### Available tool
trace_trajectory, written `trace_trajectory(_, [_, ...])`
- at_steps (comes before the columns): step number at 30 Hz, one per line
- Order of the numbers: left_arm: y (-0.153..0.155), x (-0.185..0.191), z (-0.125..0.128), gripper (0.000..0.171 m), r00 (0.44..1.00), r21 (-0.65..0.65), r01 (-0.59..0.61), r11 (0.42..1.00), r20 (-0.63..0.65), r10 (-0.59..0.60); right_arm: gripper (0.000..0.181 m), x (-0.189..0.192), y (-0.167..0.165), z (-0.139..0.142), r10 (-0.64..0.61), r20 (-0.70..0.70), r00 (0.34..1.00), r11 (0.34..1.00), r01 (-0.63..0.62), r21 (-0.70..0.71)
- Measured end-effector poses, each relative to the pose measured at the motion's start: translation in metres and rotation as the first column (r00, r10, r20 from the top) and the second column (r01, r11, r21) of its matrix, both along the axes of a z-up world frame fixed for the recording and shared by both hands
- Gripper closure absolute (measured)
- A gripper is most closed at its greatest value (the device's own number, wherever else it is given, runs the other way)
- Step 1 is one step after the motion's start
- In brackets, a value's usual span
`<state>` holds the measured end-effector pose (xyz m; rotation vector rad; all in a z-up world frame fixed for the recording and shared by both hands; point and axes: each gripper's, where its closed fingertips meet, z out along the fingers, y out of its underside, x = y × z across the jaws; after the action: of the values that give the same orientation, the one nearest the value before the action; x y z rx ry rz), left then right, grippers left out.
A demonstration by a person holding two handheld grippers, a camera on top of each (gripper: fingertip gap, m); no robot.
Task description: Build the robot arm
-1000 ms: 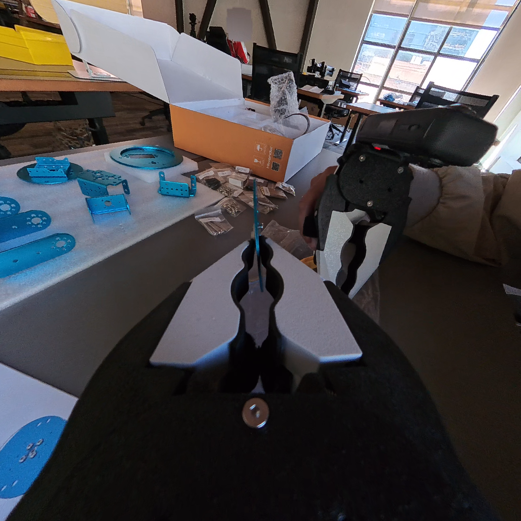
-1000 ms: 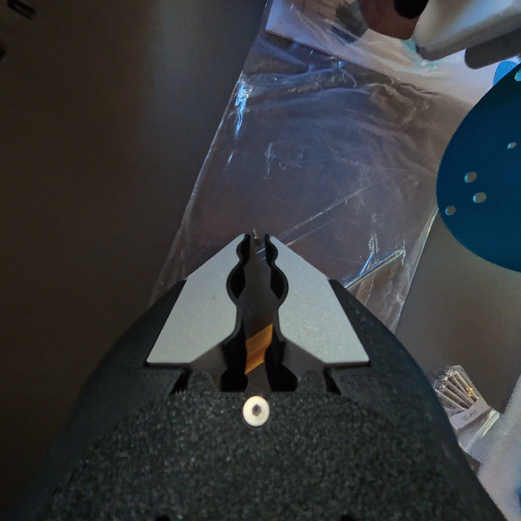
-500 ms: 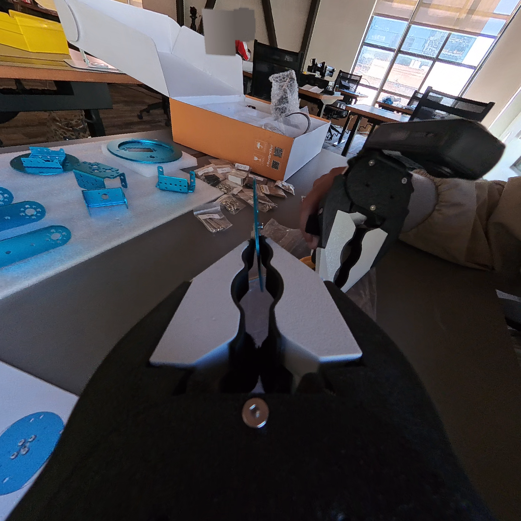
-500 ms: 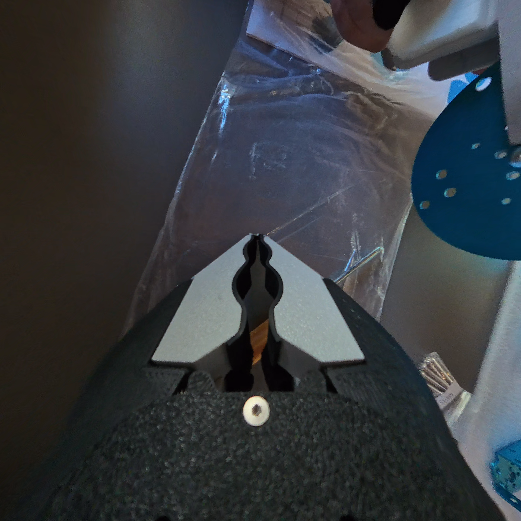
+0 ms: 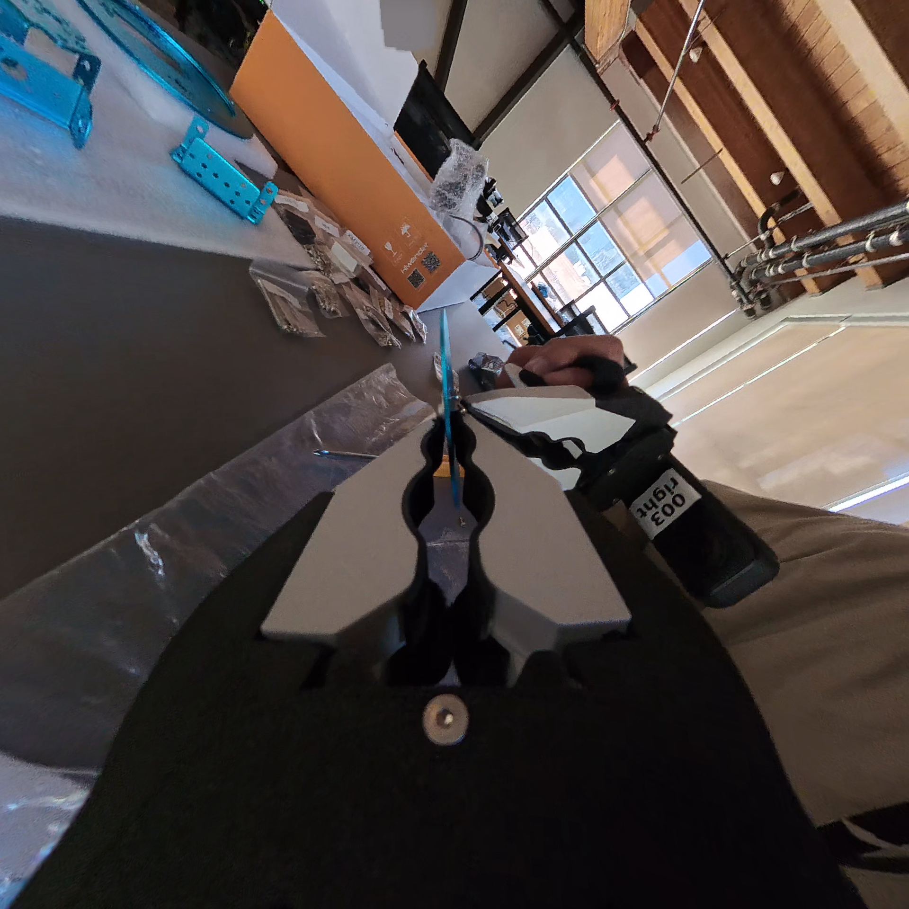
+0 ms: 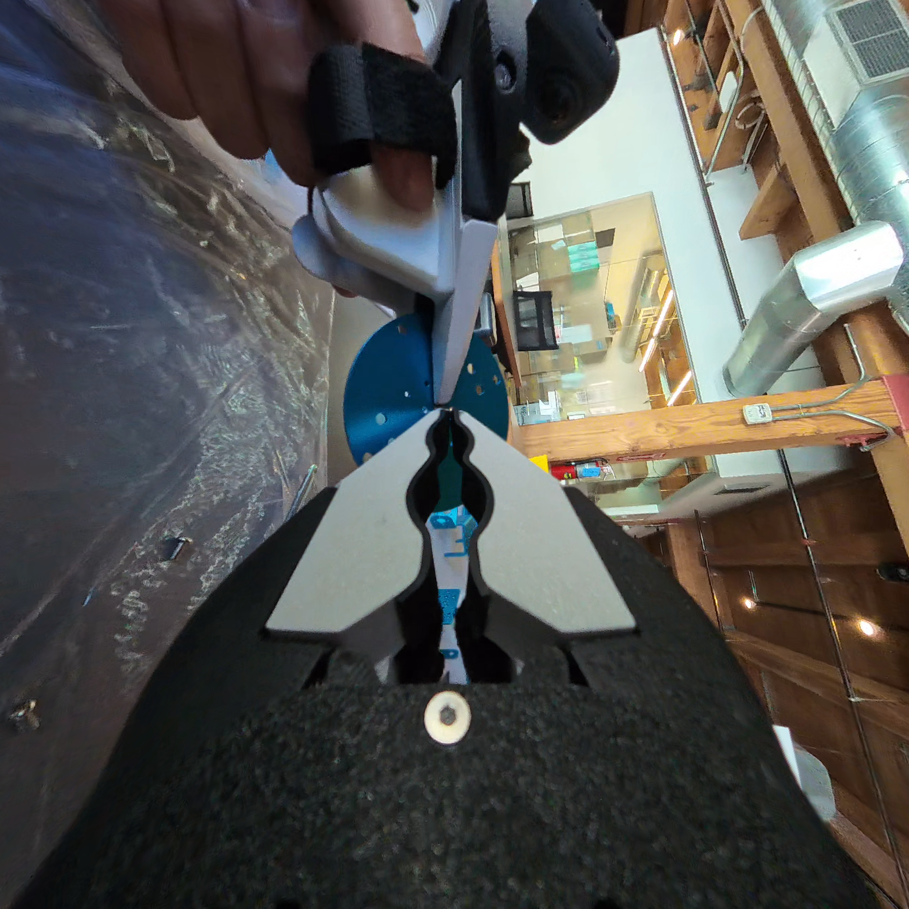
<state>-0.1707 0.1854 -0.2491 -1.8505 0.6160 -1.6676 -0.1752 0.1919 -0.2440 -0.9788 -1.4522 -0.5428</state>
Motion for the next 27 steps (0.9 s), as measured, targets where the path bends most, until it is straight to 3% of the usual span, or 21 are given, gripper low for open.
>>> trace_trajectory(10, [0.002, -0.001, -0.005, 0.168, 1.000, -0.097, -0.010, 0.995, 0.021, 0.012, 0.181, -0.001, 0.001, -0.005, -0.044, 0.118, 0.992, 0.993, 0.031, 0.112])
trace_trajectory(27, [0.010, -0.004, -0.013, 0.168, 0.998, -0.210, -0.032, 0.977, 0.037, 0.041, 0.181, -0.004, 0.005, -0.014, -0.091, 0.164, 0.982, 0.993, 0.076, 0.092])
